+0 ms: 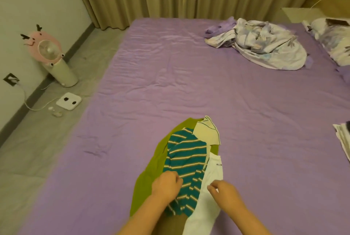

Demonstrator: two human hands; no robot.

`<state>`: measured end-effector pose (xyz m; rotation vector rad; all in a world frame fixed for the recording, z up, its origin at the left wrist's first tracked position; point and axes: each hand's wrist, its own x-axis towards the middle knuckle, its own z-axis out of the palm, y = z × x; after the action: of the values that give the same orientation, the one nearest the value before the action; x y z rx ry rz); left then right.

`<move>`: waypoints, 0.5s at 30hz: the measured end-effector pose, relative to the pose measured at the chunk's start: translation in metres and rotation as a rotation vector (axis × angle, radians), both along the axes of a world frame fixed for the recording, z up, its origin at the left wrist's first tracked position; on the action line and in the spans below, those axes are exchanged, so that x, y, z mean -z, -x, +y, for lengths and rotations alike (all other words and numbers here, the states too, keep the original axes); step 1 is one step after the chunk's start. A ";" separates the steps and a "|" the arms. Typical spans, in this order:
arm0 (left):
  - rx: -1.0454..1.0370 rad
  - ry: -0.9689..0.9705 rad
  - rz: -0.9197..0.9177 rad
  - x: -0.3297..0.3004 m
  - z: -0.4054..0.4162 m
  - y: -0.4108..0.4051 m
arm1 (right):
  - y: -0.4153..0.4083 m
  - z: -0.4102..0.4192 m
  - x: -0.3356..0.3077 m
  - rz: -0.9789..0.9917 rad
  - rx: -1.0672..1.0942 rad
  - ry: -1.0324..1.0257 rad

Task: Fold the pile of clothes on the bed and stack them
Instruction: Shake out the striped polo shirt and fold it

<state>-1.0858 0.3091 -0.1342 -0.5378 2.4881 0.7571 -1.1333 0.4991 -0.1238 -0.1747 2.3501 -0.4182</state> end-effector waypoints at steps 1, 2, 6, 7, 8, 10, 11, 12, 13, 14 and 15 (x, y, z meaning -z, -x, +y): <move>-0.032 -0.029 0.013 0.009 -0.006 0.014 | 0.004 -0.006 0.007 -0.010 0.023 0.008; -0.073 -0.058 0.031 0.019 -0.012 0.027 | 0.010 -0.013 0.015 -0.019 0.046 0.018; -0.197 -0.096 0.141 0.062 -0.029 0.075 | 0.034 -0.037 0.050 -0.061 0.120 0.088; -0.178 -0.070 0.166 0.073 -0.032 0.084 | 0.039 -0.040 0.059 -0.065 0.124 0.100; -0.148 -0.040 0.176 0.084 -0.036 0.093 | 0.042 -0.043 0.067 -0.064 0.125 0.107; -0.113 -0.012 0.151 0.104 -0.041 0.110 | 0.046 -0.044 0.082 -0.065 0.122 0.112; -0.111 -0.007 0.124 0.113 -0.042 0.116 | 0.047 -0.044 0.088 -0.067 0.115 0.114; -0.101 0.004 0.099 0.121 -0.042 0.122 | 0.047 -0.043 0.093 -0.070 0.111 0.114; -0.080 0.026 0.079 0.125 -0.041 0.126 | 0.048 -0.042 0.095 -0.074 0.107 0.112; -0.060 0.047 0.067 0.128 -0.040 0.128 | 0.049 -0.041 0.096 -0.073 0.106 0.110; -0.051 0.057 0.060 0.128 -0.038 0.128 | 0.051 -0.040 0.095 -0.067 0.105 0.108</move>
<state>-1.2141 0.2715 -0.2621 -0.6096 2.5671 0.7340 -1.1840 0.4590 -0.2192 -0.0875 2.2790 -0.5939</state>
